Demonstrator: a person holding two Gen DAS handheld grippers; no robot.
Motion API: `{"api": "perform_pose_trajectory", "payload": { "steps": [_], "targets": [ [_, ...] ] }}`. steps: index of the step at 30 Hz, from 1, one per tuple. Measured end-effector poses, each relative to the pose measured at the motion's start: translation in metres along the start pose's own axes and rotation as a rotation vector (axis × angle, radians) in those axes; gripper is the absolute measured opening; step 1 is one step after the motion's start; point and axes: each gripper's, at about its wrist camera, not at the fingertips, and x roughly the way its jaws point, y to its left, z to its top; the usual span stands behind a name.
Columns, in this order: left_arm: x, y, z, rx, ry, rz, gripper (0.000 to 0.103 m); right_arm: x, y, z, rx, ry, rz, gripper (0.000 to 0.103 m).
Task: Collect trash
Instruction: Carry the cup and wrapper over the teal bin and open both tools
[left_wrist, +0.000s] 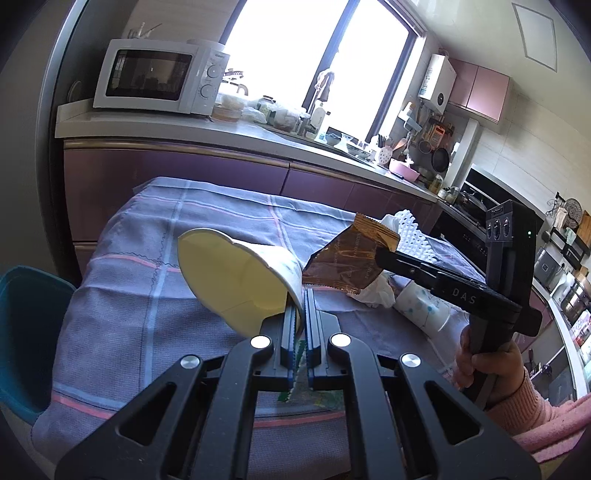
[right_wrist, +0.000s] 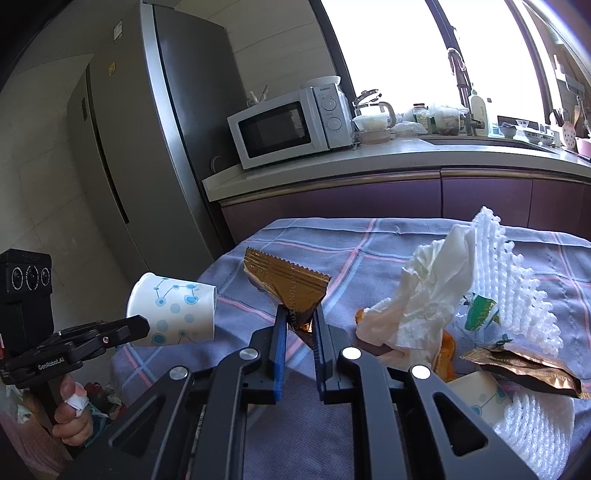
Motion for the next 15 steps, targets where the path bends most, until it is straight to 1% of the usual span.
{"api": "perform_pose_trajectory", "payload": {
  "steps": [6,8,11,15],
  "targets": [
    [-0.033,0.026,0.003,-0.013,-0.037,0.104,0.005,0.014,0.031,0.012,-0.019,0.01,0.121,0.012],
    [-0.046,0.04,0.002,-0.026,-0.05,0.138,0.005,0.022,0.047,0.017,-0.03,0.02,0.17,0.012],
    [-0.065,0.061,0.001,-0.041,-0.062,0.213,0.005,0.038,0.073,0.023,-0.047,0.043,0.238,0.012],
    [-0.09,0.094,-0.003,-0.072,-0.068,0.299,0.005,0.058,0.11,0.028,-0.075,0.07,0.312,0.012]
  ]
}}
